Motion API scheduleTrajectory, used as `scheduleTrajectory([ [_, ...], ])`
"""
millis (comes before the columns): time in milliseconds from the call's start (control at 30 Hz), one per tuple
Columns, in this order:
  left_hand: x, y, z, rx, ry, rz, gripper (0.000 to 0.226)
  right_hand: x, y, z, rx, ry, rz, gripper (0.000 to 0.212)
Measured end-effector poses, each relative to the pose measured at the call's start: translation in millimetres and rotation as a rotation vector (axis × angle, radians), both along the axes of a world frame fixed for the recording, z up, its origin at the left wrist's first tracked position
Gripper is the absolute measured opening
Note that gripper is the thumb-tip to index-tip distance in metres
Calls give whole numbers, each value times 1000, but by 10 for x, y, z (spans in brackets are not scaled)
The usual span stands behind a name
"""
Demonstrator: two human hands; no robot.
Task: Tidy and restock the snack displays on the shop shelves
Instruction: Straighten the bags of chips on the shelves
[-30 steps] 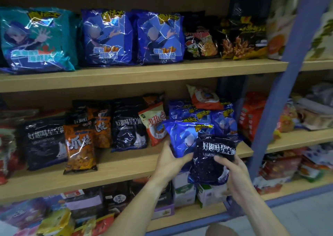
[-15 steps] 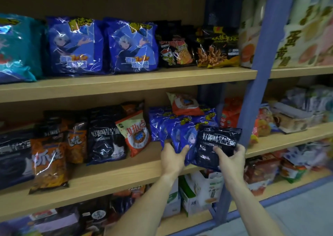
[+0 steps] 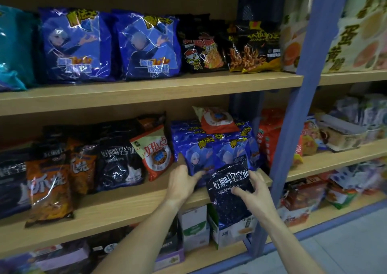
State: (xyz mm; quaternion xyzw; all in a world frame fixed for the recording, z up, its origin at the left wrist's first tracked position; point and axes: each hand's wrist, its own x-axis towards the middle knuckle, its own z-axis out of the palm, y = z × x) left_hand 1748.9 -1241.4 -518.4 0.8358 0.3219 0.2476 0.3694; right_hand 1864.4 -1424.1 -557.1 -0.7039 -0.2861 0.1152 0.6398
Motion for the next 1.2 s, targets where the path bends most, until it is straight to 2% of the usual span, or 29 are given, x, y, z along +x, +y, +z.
scheduleTrajectory([
  [100, 6, 97, -93, 216, 17, 84, 63, 20, -42, -15, -67, -62, -10, 51],
  [200, 6, 88, -214, 361, -23, 143, 80, -16, -78, -3, -139, -188, 53, 65],
  [300, -38, 62, -258, 543, 24, 108, 78, -5, -35, -7, -183, -198, 98, 65],
  [400, -81, 51, -242, 625, 69, 136, 79, -14, -27, 7, -186, -134, 73, 67],
  [467, -75, 41, -202, 665, 21, 153, 79, -30, -51, -1, -202, -81, 51, 69],
  [600, -19, 53, -81, 539, -75, 109, 65, -116, -62, -16, -197, -83, 23, 73],
  [700, 123, 87, 225, 416, -180, 168, 54, -181, -36, -21, -153, -104, 48, 78],
  [767, 335, 128, 478, 431, -85, 169, 51, -204, -12, -15, -143, -88, 66, 81],
  [900, 904, 270, 836, 429, 219, -23, 55, -221, 9, -22, -139, -89, 89, 85],
  [1000, 1164, 396, 942, 373, 294, -114, 51, -225, 7, -77, -164, -98, 94, 89],
  [1033, 1184, 392, 978, 336, 230, -130, 45, -227, -2, -102, -176, -101, 91, 89],
  [1133, 1096, 217, 1091, 286, -112, -146, 34, -244, -34, -159, -199, -121, 74, 93],
  [1200, 952, 126, 1121, 266, -233, -99, 32, -269, -42, -203, -208, -130, 73, 97],
])
